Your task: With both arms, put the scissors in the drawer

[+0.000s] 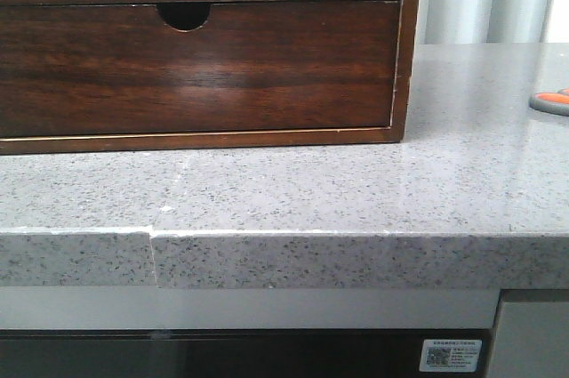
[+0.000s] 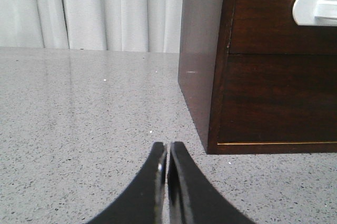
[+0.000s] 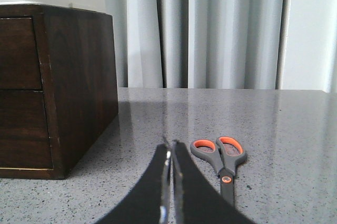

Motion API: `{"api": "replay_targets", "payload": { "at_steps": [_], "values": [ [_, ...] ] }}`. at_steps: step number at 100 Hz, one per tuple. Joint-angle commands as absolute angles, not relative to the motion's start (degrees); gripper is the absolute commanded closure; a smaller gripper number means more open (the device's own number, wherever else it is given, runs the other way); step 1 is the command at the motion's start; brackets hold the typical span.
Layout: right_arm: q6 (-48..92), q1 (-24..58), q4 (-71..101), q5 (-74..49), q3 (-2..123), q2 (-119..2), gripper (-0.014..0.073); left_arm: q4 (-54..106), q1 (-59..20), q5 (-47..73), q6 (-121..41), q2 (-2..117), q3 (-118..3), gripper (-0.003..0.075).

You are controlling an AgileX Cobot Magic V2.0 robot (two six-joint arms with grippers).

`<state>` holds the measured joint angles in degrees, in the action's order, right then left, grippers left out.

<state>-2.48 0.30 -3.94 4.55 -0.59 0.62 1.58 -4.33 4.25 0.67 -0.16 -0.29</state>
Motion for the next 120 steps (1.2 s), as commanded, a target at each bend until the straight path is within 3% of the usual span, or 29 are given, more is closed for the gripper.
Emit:
{"api": "replay_targets", "payload": {
  "at_steps": [1,87,103,120],
  "values": [
    [-2.3,0.1,-4.5,9.4,-1.5,1.8,0.0662,1.7,-4.2,0.0,1.1,-2.0,1.8,0.0741],
    [-2.3,0.1,-4.5,9.8,-1.5,1.8,0.0662,1.7,-4.2,-2.9,1.1,-2.0,1.7,0.0741],
    [-2.3,0.1,-2.7,-1.2,3.5,1.4,0.0662,1.7,-4.2,-4.6,1.1,-2.0,-0.8,0.0741],
    [-2.3,0.1,-1.8,-9.7,12.5,-2.1,0.0662,4.0,-4.2,3.4,1.1,-0.2,-9.6,0.0741]
  ]
}}
